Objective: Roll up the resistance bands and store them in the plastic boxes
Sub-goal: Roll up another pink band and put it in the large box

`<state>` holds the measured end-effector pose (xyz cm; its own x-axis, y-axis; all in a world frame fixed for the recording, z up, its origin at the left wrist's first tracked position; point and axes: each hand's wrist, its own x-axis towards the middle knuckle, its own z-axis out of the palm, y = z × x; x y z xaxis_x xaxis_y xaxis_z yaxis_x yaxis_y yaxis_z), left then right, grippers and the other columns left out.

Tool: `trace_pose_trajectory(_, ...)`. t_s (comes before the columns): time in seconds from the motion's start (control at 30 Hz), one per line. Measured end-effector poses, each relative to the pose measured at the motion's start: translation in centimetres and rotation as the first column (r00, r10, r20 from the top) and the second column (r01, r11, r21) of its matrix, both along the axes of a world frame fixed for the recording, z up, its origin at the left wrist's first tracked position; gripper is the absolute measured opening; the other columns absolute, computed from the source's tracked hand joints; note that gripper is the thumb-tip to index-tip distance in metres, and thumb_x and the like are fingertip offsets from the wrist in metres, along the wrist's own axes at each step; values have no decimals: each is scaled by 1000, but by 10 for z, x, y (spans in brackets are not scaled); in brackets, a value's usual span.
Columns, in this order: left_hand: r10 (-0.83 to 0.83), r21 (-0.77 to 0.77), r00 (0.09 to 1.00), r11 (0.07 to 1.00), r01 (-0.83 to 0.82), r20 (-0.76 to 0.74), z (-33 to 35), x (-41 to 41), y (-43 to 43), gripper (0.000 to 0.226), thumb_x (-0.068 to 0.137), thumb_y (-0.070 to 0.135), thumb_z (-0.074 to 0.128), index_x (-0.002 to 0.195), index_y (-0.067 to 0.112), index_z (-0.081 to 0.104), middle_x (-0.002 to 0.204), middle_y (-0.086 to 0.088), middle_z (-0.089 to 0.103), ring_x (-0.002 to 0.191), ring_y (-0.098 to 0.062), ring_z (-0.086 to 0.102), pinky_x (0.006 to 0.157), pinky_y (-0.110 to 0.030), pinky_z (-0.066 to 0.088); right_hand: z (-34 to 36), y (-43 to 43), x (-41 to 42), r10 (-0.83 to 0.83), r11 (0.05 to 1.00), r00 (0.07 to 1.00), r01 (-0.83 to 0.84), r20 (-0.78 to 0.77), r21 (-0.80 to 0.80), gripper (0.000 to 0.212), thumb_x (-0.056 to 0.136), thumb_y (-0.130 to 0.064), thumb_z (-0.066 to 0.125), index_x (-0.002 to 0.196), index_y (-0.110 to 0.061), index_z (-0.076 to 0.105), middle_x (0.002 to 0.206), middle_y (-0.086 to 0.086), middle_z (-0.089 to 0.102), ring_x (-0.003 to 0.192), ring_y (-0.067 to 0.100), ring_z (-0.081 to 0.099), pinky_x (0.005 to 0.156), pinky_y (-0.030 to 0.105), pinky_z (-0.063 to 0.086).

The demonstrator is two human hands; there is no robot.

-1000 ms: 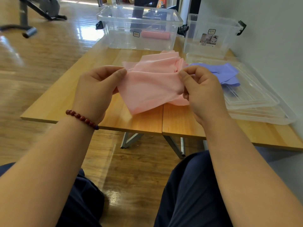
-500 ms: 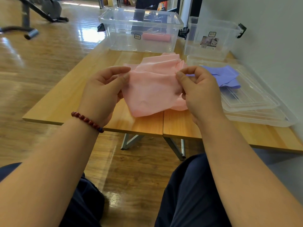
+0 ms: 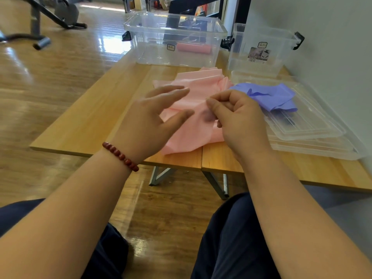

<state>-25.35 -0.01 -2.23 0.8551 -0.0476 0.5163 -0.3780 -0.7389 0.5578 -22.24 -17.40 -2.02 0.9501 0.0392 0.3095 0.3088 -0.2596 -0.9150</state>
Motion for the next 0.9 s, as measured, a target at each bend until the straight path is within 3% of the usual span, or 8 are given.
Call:
trace_pose_trajectory(0.07, -18, 51, 999, 998, 20, -39, -2, 2, -4, 54, 88, 51, 52, 137, 28, 53, 125, 20, 50, 117, 4, 44, 89, 0, 27, 0, 4, -2, 29, 999, 1000, -29, -1, -14, 6, 95, -23, 63, 90, -27, 65, 81, -8, 70, 67, -7, 60, 64, 11, 45)
trace_pose_trajectory(0.17, -4, 66, 996, 998, 10, -94, -8, 7, -2, 32, 97, 35, 53, 124, 24, 65, 102, 11, 65, 86, -3, 57, 67, 0, 34, 0, 3, 0, 54, 997, 998, -54, -9, -47, 4, 96, -27, 60, 96, -30, 63, 85, -12, 69, 73, -6, 62, 65, 12, 47)
trace_pose_trajectory(0.3, 143, 76, 982, 988, -134, -125, -3, 11, 15, 25, 101, 26, 49, 114, 17, 68, 80, 5, 58, 67, -5, 47, 56, -11, 33, -7, -20, 3, -45, 966, 996, 62, 76, -250, 20, 99, -35, 54, 115, -30, 65, 104, -19, 64, 90, -7, 58, 76, 6, 45)
trace_pose_trajectory(0.37, 199, 120, 973, 975, -185, -117, 1, 12, 26, 26, 101, 23, 49, 115, 13, 68, 88, -1, 61, 75, -14, 52, 61, -17, 34, -11, -31, 1, 25, 873, 997, 12, 71, -487, 26, 99, -35, 55, 122, -30, 64, 114, -15, 62, 99, -4, 54, 82, 9, 41)
trace_pose_trajectory(0.43, 212, 141, 971, 970, -196, -111, 2, 13, 32, 26, 101, 23, 49, 114, 12, 69, 95, -7, 64, 85, -22, 55, 63, -22, 36, -16, -33, 0, 120, 717, 992, -69, 25, -694, 31, 97, -34, 56, 128, -33, 61, 126, -11, 60, 115, 6, 52, 96, 23, 41)
trace_pose_trajectory(0.5, 210, 141, 971, 971, -194, -113, 1, 14, 33, 26, 101, 24, 49, 114, 13, 69, 93, -7, 64, 81, -19, 53, 61, -17, 35, -19, -32, 1, 129, 626, 989, -29, 67, -779, 32, 97, -31, 57, 129, -32, 62, 129, -9, 62, 120, 12, 52, 105, 34, 40)
trace_pose_trajectory(0.7, 204, 117, 977, 974, -196, -62, 0, 13, 35, 27, 101, 21, 48, 107, 7, 71, 89, -10, 64, 78, -21, 53, 64, -26, 37, -20, -51, 11, -86, 678, 959, 254, 268, -690, 27, 100, -20, 51, 120, -15, 69, 105, 7, 70, 96, 23, 62, 84, 34, 48)
trace_pose_trajectory(0.9, 202, 98, 979, 975, -199, -21, 0, 12, 33, 28, 102, 21, 46, 109, 7, 69, 94, -11, 64, 83, -22, 54, 67, -27, 39, -20, -68, 16, -146, 709, 975, 221, 168, -669, 28, 100, -21, 52, 123, -18, 67, 111, 2, 70, 95, 12, 57, 79, 24, 40)
